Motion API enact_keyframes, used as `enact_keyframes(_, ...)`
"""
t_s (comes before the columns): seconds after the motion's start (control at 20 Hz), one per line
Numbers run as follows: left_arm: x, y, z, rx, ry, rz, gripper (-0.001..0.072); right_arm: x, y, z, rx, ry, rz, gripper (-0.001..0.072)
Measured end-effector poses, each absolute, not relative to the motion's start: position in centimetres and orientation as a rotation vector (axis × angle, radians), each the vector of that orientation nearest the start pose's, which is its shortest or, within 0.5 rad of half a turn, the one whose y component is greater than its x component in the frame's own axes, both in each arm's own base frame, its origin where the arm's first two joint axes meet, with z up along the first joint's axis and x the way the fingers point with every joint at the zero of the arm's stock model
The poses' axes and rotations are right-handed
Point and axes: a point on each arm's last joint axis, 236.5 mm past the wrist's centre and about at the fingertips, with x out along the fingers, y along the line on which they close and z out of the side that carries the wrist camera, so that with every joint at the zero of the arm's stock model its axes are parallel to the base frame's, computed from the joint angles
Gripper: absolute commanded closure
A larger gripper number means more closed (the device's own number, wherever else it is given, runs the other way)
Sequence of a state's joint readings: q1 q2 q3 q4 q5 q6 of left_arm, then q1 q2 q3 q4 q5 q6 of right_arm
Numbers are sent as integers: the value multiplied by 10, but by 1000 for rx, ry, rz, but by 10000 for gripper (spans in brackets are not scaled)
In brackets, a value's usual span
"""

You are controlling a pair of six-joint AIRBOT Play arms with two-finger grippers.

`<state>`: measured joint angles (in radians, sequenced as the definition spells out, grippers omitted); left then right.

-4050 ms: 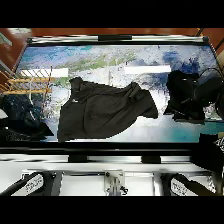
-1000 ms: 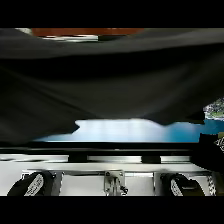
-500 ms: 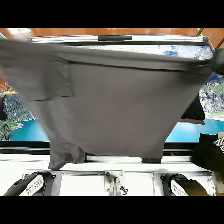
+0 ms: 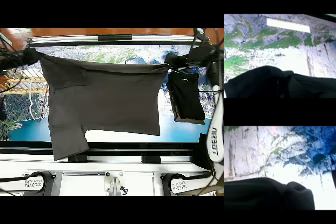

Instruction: Fold the shirts.

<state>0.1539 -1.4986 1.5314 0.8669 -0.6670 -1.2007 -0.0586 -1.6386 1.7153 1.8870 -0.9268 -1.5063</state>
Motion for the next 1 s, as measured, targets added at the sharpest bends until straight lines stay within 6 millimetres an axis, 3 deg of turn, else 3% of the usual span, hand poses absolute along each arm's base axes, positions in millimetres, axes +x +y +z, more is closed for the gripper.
enact_keyframes(0.15,595,-1,112,-399,549,-155,667,595,26,66,434,800,65,626)
enact_keyframes(0.4,609,0,45,-439,637,-129,666,607,28,17,486,848,47,625)
enact_keyframes(0.65,600,1,29,-390,709,-175,667,573,40,-12,486,1041,69,625)
enact_keyframes(0.8,574,0,5,-360,853,-230,668,542,47,-27,471,1186,89,626)
enact_keyframes(1.0,538,1,-28,-355,1051,-248,668,520,44,-42,457,1298,65,626)
